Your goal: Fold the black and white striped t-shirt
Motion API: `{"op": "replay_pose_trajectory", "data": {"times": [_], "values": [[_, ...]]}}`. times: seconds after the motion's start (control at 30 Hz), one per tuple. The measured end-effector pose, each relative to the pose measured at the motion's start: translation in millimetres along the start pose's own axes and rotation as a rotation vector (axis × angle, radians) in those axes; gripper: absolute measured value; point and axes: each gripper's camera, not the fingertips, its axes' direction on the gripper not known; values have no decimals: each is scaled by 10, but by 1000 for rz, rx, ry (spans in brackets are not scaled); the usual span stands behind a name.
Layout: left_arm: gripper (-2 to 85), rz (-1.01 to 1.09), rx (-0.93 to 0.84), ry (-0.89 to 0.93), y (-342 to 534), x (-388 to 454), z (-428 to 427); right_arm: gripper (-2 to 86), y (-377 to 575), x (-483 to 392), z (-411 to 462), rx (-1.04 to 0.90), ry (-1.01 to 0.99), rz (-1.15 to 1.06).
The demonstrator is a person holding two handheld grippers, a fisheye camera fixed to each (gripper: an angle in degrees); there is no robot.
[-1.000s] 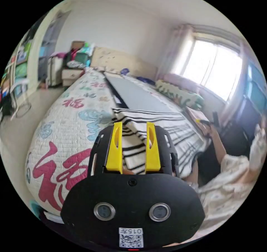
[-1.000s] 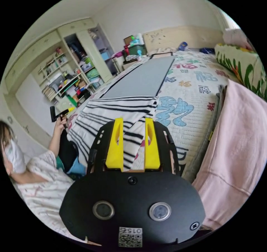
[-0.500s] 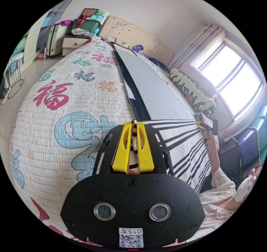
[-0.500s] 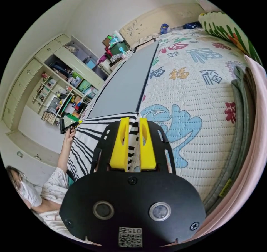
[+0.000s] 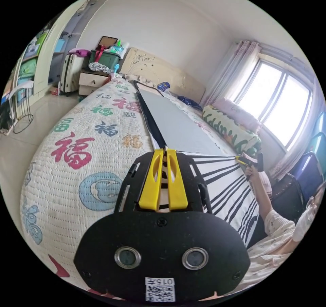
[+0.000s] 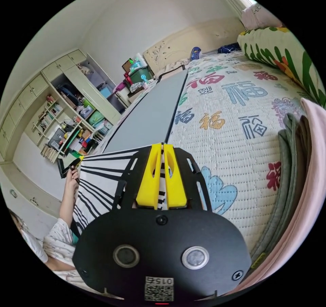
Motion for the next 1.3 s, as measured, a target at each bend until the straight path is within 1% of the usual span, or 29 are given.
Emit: {"op": "replay_pose_trajectory", "data": {"times": [0.2, 0.27, 0.3, 0.37, 0.43, 0.5, 0.53, 0.6, 0.63, 0.67, 0.7, 0.77, 0.8, 0.87, 0.9, 0.97, 1.03, 1.1, 1.23, 1.3], "values": [[8, -27, -51, -19, -309, -150, 410, -7, -72, 408, 694, -72, 170, -34], [11, -39, -82, -17, -278, -253, 582, -6, 113, 738, 779, -59, 258, 66], [12, -47, -86, -5, -266, -286, 601, -5, 179, 834, 751, -47, 236, 82], [18, -53, -42, 53, -245, -355, 519, 3, 567, 1153, 426, 87, 51, 49], [29, -59, -24, 50, -230, -367, 486, 14, 844, 1253, 154, 166, -4, -3], [43, -48, -31, 58, -238, -358, 504, 33, 1093, 1175, -99, 239, 7, -22], [51, -28, -46, 66, -248, -332, 535, 47, 1288, 986, -246, 295, 13, -58], [58, -13, -74, 56, -257, -297, 596, 58, 1696, 453, -394, 371, -2, -232], [61, -9, -87, 42, -256, -280, 631, 61, 2007, 20, -408, 385, -18, -374], [62, -5, -94, 34, -247, -268, 654, 64, 2330, -421, -351, 364, -44, -510], [63, -5, -94, 31, -238, -265, 661, 68, 2497, -637, -298, 339, -62, -576], [63, -24, -97, 14, -185, -285, 670, 84, 3207, -1406, 77, 148, -162, -815], [63, -31, -98, 9, -167, -294, 670, 87, 3401, -1565, 199, 88, -189, -870], [63, -35, -94, 18, -86, -317, 668, 88, 4214, -2023, 697, -133, -267, -1045], [63, -32, -95, 26, -68, -321, 675, 88, 4408, -2097, 816, -189, -278, -1081], [59, -27, -109, 51, -14, -352, 757, 95, 5107, -2276, 1218, -383, -279, -1205], [50, -24, -132, 64, 20, -370, 856, 98, 5517, -2297, 1417, -448, -267, -1268], [31, -17, -139, 61, 71, -367, 932, 100, 5785, -2235, 1587, -458, -244, -1278], [6, 46, -81, -2, 250, -258, 970, 81, 5913, -1863, 1909, -477, -198, -1143], [3, 85, -65, -48, 330, -201, 1009, 76, 5994, -1744, 1952, -514, -210, -1139]]}}
